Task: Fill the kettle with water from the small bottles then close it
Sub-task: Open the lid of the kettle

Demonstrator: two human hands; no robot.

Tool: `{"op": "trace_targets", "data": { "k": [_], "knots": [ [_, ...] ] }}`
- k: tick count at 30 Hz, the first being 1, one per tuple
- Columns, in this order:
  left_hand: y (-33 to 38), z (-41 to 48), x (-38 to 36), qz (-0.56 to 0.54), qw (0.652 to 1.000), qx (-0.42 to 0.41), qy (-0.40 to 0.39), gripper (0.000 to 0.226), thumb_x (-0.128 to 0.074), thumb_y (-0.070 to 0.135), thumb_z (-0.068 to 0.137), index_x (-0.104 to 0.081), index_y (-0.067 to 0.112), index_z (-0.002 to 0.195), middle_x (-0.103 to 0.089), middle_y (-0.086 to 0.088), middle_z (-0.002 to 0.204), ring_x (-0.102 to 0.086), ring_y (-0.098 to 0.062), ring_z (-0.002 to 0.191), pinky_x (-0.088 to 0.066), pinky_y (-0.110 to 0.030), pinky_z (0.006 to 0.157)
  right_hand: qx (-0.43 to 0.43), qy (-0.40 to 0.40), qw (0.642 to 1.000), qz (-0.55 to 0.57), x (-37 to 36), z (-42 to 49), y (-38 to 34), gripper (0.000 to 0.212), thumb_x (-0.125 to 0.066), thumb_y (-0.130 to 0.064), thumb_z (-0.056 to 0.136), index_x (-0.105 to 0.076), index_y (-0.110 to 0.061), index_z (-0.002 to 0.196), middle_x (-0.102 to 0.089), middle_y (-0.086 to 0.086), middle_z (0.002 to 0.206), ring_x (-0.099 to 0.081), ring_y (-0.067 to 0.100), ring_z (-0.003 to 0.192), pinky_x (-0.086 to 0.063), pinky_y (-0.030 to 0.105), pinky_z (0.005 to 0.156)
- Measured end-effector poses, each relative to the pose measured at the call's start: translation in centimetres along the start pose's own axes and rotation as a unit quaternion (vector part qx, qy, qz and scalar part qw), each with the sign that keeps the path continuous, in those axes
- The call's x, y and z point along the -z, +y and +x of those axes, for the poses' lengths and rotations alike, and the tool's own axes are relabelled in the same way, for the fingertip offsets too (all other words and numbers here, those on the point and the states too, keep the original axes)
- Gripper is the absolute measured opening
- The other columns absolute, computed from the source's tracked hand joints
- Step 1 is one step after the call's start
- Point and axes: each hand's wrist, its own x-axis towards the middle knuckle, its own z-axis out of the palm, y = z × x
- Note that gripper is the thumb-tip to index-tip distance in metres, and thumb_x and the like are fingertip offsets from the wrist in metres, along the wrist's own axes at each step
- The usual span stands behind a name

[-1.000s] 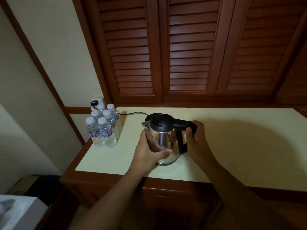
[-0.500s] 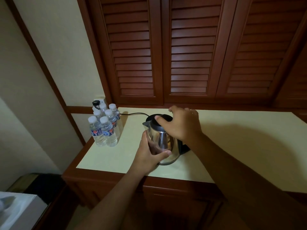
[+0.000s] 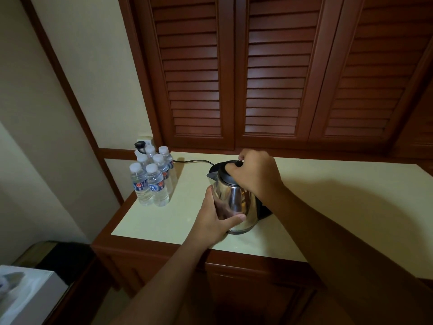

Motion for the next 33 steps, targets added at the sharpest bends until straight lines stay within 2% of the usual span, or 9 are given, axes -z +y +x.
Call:
{"op": "trace_targets", "data": {
  "k": [4,11,14,17,20,22,26,30,33],
  "knots": [
    [-0.3,0.1,0.1,-0.004,1.000,-0.004,-0.006,0.089,-0.091,0.039,0.078,-0.030,0.044,0.141,-0.060,0.023,0.123,-0.059,0.009,0.115,-0.050,-0.007,0.087,0.005,0.035,0.995,0.090,0.8,0.2,0.8,0.023,-0.061,-0.035,0.087,-0.070,-0.014,0.086,-0.067,0.003,0.070,-0.064,0.021,0.066,-0.055,0.033,0.059],
    [-0.5,0.1,-0.1,-0.016,1.000,-0.001,-0.008,0.099,-0.092,0.042,0.075,-0.028,0.042,0.151,-0.060,0.020,0.135,-0.058,-0.009,0.130,-0.052,-0.039,0.111,-0.104,-0.026,0.939,0.326,2.8,-2.2,5.4,0.029,-0.038,-0.025,0.103,-0.066,-0.021,0.113,-0.069,-0.001,0.099,-0.069,0.011,0.090,-0.053,0.014,0.067],
    [-0.4,0.0,-0.1,-0.012,1.000,0.000,-0.012,0.097,-0.091,0.040,0.078,-0.027,0.044,0.151,-0.057,0.019,0.140,-0.057,-0.009,0.131,-0.053,-0.039,0.111,-0.146,-0.013,0.921,0.361,2.2,-3.7,7.2,0.031,-0.039,-0.026,0.105,-0.069,-0.021,0.112,-0.071,0.000,0.107,-0.065,0.013,0.100,-0.047,0.023,0.081],
    [-0.3,-0.2,-0.1,-0.004,1.000,0.002,-0.013,0.096,-0.090,0.038,0.080,-0.026,0.043,0.152,-0.056,0.021,0.140,-0.057,-0.004,0.130,-0.052,-0.034,0.111,-0.153,-0.010,0.918,0.365,1.7,-5.3,7.5,0.033,-0.039,-0.035,0.107,-0.071,-0.028,0.111,-0.071,-0.005,0.103,-0.064,0.010,0.100,-0.045,0.026,0.087],
    [-0.1,-0.4,0.0,0.010,1.000,0.009,-0.009,0.094,-0.089,0.043,0.080,-0.027,0.044,0.151,-0.055,0.023,0.141,-0.057,-0.003,0.130,-0.052,-0.028,0.108,-0.112,0.016,0.932,0.345,1.4,-7.7,6.9,0.022,-0.044,-0.028,0.108,-0.063,-0.034,0.118,-0.061,-0.027,0.093,-0.061,-0.014,0.085,-0.042,0.002,0.069],
    [-0.1,-0.8,0.0,0.019,1.000,0.017,-0.007,0.088,-0.087,0.046,0.082,-0.029,0.045,0.148,-0.055,0.025,0.140,-0.056,-0.003,0.129,-0.051,-0.018,0.100,-0.062,0.043,0.957,0.281,0.8,-9.6,6.7,0.030,-0.045,-0.022,0.107,-0.053,-0.029,0.135,-0.058,-0.028,0.105,-0.052,-0.029,0.094,-0.040,-0.004,0.075],
    [-0.1,-1.8,0.3,0.025,0.999,0.020,0.010,0.085,-0.083,0.046,0.086,-0.028,0.042,0.150,-0.049,0.031,0.135,-0.049,-0.002,0.130,-0.043,-0.013,0.095,-0.046,0.033,0.975,0.213,-1.8,-12.7,7.6,0.056,-0.042,-0.040,0.104,-0.027,-0.030,0.157,-0.026,-0.011,0.164,-0.023,0.002,0.148,-0.028,0.026,0.117],
    [-0.7,-3.5,1.2,0.010,0.999,0.040,0.027,0.104,-0.079,0.051,0.088,-0.012,0.032,0.165,-0.037,0.008,0.165,-0.037,-0.011,0.148,-0.035,-0.034,0.119,-0.041,0.003,0.977,0.211,-3.4,-16.2,7.3,0.057,-0.045,-0.043,0.102,-0.028,-0.030,0.155,-0.025,-0.017,0.159,-0.018,-0.002,0.149,-0.022,0.025,0.119],
    [-1.1,-4.9,1.6,-0.006,0.998,0.039,0.055,0.090,-0.073,0.045,0.094,-0.019,0.032,0.165,-0.037,0.004,0.166,-0.036,-0.005,0.146,-0.033,-0.027,0.118,-0.041,-0.039,0.972,0.227,-3.7,-16.7,6.3,0.056,-0.044,-0.044,0.101,-0.031,-0.033,0.154,-0.030,-0.022,0.153,-0.025,-0.010,0.142,-0.020,0.009,0.113]
  ]
}}
